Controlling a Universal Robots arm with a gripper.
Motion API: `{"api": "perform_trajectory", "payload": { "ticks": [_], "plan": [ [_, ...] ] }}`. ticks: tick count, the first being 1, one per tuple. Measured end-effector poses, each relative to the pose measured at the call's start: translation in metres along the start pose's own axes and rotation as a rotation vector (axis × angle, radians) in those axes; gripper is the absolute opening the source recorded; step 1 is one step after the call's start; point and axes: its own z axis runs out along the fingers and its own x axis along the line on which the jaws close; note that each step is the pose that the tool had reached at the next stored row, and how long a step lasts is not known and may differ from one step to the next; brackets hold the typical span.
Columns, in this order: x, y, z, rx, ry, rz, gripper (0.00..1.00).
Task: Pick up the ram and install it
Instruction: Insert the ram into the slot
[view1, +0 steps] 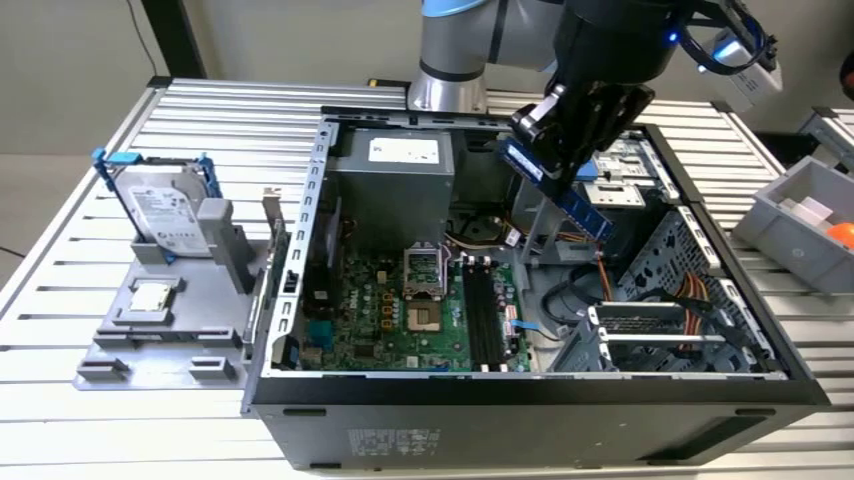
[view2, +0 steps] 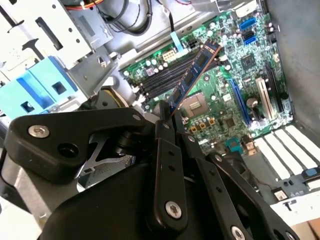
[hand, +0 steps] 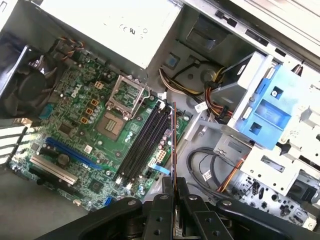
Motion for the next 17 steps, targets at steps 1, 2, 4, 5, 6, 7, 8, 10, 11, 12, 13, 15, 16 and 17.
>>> {"api": "perform_trajectory", "payload": {
  "ticks": [1,2,4,5,6,7,8,10,11,12,13,15,16,17],
  "plan": [
    [0.0000,0.0000,0.0000,0.0002,-0.0001,0.008,0.00],
    [0.0000,0.0000,0.0000,0.0004,-0.0001,0.015,0.00],
    [0.0000,0.0000,0.0000,0.0007,-0.0003,0.027,0.00],
    [0.0000,0.0000,0.0001,0.0009,-0.0004,0.033,0.00],
    [0.0000,0.0000,0.0000,0.0010,-0.0004,0.038,0.00],
    [0.0000,0.0000,0.0001,0.0011,-0.0006,0.043,0.00],
    [0.0000,0.0000,0.0000,0.0012,-0.0006,0.048,0.00],
    [0.0000,0.0000,0.0000,0.0015,-0.0007,0.056,0.00],
    [0.0000,0.0000,0.0001,0.0015,-0.0008,0.061,0.00],
    [0.0000,0.0000,0.0001,0.0017,-0.0008,0.064,0.00],
    [0.0000,0.0000,0.0001,0.0017,-0.0008,0.067,0.00],
    [0.0000,0.0000,0.0001,0.0019,-0.0009,0.073,0.00],
    [0.0000,0.0000,0.0001,0.0021,-0.0011,0.082,0.00],
    [0.0000,0.0000,0.0002,0.0024,-0.0013,0.095,0.00]
  ]
}}
